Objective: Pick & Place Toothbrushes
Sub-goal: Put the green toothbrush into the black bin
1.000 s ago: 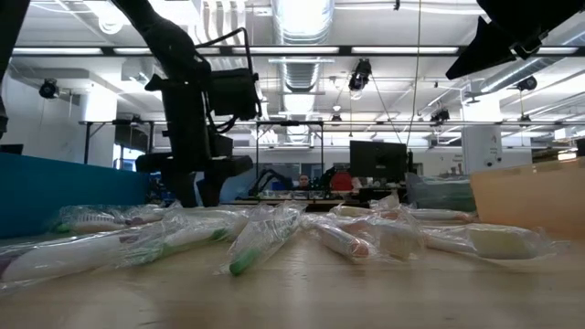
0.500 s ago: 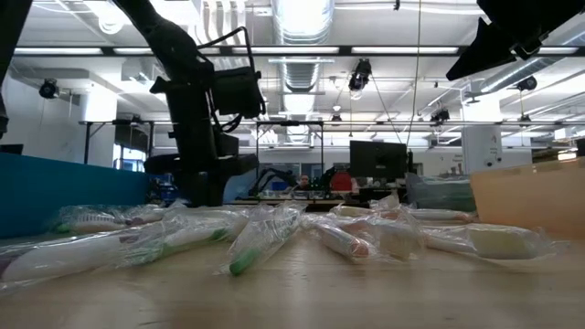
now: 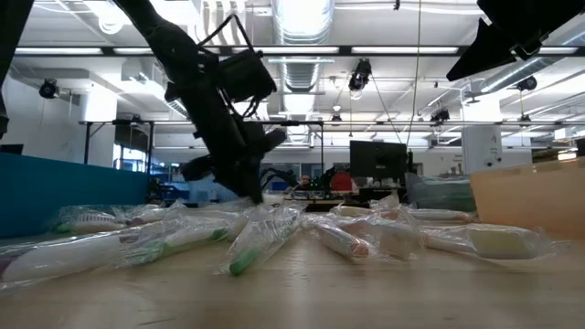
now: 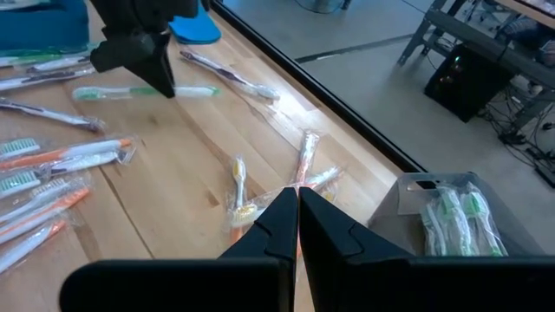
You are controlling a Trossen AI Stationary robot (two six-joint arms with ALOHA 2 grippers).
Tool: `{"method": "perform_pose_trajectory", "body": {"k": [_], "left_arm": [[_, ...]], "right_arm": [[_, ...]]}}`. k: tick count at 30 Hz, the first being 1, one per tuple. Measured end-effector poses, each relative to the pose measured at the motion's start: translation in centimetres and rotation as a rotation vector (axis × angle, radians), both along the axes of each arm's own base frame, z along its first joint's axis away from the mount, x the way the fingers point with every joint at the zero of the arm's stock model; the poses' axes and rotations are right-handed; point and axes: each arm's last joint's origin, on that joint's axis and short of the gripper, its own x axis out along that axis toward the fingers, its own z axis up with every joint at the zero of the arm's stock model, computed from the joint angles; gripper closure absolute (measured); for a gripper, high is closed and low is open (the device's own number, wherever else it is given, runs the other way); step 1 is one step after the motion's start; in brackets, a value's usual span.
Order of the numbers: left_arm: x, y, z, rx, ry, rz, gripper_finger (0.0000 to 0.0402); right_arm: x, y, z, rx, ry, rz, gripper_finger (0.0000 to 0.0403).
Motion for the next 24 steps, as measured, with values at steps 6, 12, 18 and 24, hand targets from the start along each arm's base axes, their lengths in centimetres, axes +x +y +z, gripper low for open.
{"method": "perform_pose_trajectory", "body": {"k": [6, 12, 18, 24], "left_arm": [[1.3, -0.1, 1.1, 0.018, -0.112, -0.162, 0.0365], [2.4, -0.2, 2.8, 0.046, -0.164, -0.315, 0.0371], [3.7, -0.2, 5.1, 0.04, -0.251, -0.411, 0.0368], [4.8, -0.3, 7.5, -0.006, -0.352, -0.491, 0.0372]], "right_arm": [[0.0, 0.0, -0.1, -0.003, 0.005, 0.0, 0.0394], [-0.1, 0.0, -0.2, -0.015, 0.021, 0.01, 0.0394], [0.2, 0.2, -0.1, -0.058, 0.088, 0.08, 0.0394], [1.8, 1.2, 0.2, -0.254, 0.218, 0.293, 0.0394]]}}
